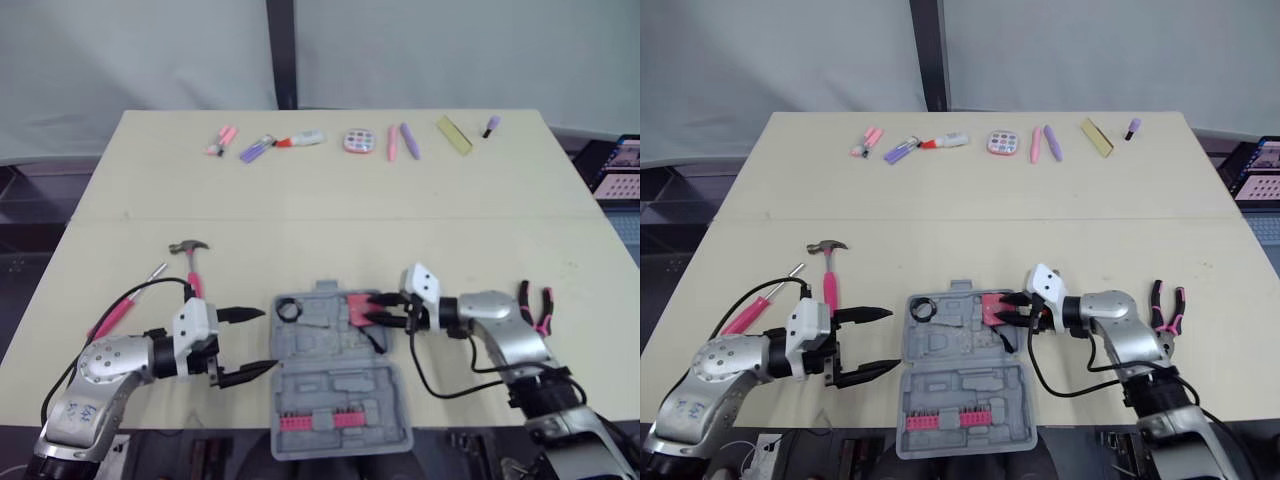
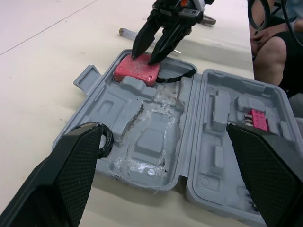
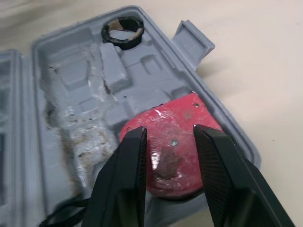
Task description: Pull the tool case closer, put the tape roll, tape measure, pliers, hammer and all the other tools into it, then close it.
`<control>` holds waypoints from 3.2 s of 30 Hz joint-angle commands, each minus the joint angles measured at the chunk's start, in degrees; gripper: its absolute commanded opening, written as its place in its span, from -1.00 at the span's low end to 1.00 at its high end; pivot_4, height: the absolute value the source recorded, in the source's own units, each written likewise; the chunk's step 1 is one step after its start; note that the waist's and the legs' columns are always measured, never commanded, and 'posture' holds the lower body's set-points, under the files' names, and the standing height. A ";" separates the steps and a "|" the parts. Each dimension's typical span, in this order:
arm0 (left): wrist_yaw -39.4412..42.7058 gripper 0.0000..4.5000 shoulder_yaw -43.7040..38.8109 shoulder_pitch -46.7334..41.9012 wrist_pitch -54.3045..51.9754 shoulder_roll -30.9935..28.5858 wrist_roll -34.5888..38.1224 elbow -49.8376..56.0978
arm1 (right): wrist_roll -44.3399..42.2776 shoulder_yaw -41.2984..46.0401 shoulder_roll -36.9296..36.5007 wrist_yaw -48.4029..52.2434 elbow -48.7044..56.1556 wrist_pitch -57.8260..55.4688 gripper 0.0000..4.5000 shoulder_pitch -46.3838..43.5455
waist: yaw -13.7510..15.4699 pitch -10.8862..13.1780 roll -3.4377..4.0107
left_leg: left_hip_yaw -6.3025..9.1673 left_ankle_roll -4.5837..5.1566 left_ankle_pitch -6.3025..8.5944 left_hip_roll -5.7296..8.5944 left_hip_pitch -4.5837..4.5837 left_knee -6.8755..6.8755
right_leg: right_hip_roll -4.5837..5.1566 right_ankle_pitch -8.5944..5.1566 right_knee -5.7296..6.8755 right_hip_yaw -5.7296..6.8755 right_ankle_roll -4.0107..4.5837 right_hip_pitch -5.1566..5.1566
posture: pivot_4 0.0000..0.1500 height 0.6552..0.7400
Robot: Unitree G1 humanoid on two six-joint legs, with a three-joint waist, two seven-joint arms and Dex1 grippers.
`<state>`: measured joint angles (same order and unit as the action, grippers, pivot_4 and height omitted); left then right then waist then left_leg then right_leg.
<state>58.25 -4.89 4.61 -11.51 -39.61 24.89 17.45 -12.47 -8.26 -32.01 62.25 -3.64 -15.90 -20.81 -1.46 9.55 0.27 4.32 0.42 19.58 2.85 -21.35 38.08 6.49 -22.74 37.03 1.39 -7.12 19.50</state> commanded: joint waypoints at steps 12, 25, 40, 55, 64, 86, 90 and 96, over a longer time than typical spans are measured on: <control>-4.04 1.00 -8.40 12.09 4.93 2.92 0.11 1.67 | -12.41 21.15 -7.11 -15.01 38.62 -25.98 -0.26 28.73 | 1.42 0.00 -0.02 | -0.19 -0.01 0.01 -0.12 -0.04 -0.03 | 0.01 0.00 -0.39 -0.14 0.00 -0.13 | 1.00 1.00; -8.21 1.00 -9.94 26.94 9.42 8.07 -1.49 4.42 | -15.28 26.33 -5.33 -16.10 44.77 -23.40 0.98 49.41 | 1.47 -0.01 -0.06 | -0.20 0.00 0.01 -0.17 0.00 -0.09 | -0.03 0.00 -0.63 -0.18 0.00 -0.26 | 1.00 1.00; -5.22 1.00 -10.68 24.91 6.68 4.77 3.48 7.68 | -16.29 26.63 -4.78 -19.05 41.63 -22.06 0.98 47.48 | 1.67 -0.01 -0.06 | -0.06 0.02 0.04 -0.22 0.20 -0.09 | -0.02 -0.01 -1.41 -0.15 0.00 -0.81 | 1.00 1.00; 4.60 1.00 3.02 1.77 0.61 -2.21 4.08 6.50 | -16.40 41.17 6.81 -37.29 44.93 -23.27 0.98 48.98 | 1.46 -0.16 0.27 | -0.05 0.04 0.04 -0.16 0.28 -0.13 | -0.22 -0.01 -1.06 -0.18 0.00 -0.82 | 1.00 1.00; 4.90 1.00 6.26 -3.57 -0.17 -1.29 3.18 5.06 | -15.04 44.87 10.40 -46.79 38.46 -26.32 0.98 44.94 | 1.22 -0.18 0.34 | -0.09 0.04 0.04 -0.19 0.30 -0.14 | -0.25 -0.01 -1.04 -0.27 0.00 -0.79 | 1.00 1.00; 2.15 1.00 5.18 -1.98 -0.12 -1.47 2.77 6.46 | -10.08 41.57 7.86 -51.25 17.15 -29.22 0.98 30.50 | 1.25 -0.20 0.53 | -0.13 0.05 0.04 -0.17 0.28 -0.14 | -0.24 -0.01 -0.99 -0.32 0.00 -0.77 | 1.00 1.00; 1.92 1.00 5.01 -1.54 0.23 -1.52 2.47 6.42 | -9.59 41.11 7.44 -51.03 15.29 -28.63 0.98 29.39 | 1.24 -0.20 0.53 | -0.13 0.05 0.04 -0.17 0.29 -0.13 | -0.25 -0.01 -0.99 -0.32 0.00 -0.77 | 1.00 1.00; 1.77 1.00 4.90 -1.14 0.61 -1.42 2.26 6.46 | -9.48 40.54 7.34 -51.11 14.04 -28.59 0.98 28.23 | 1.22 -0.20 0.53 | -0.13 0.05 0.04 -0.18 0.29 -0.13 | -0.25 -0.01 -0.99 -0.32 0.00 -0.77 | 1.00 1.00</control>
<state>60.07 1.04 3.03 -11.81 -40.96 27.02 21.94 -22.30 31.98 -24.14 11.35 10.80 -44.94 7.43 -0.24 9.35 0.80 4.19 0.47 19.62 2.67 -21.06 37.95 6.24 -22.74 36.04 1.08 -7.12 18.73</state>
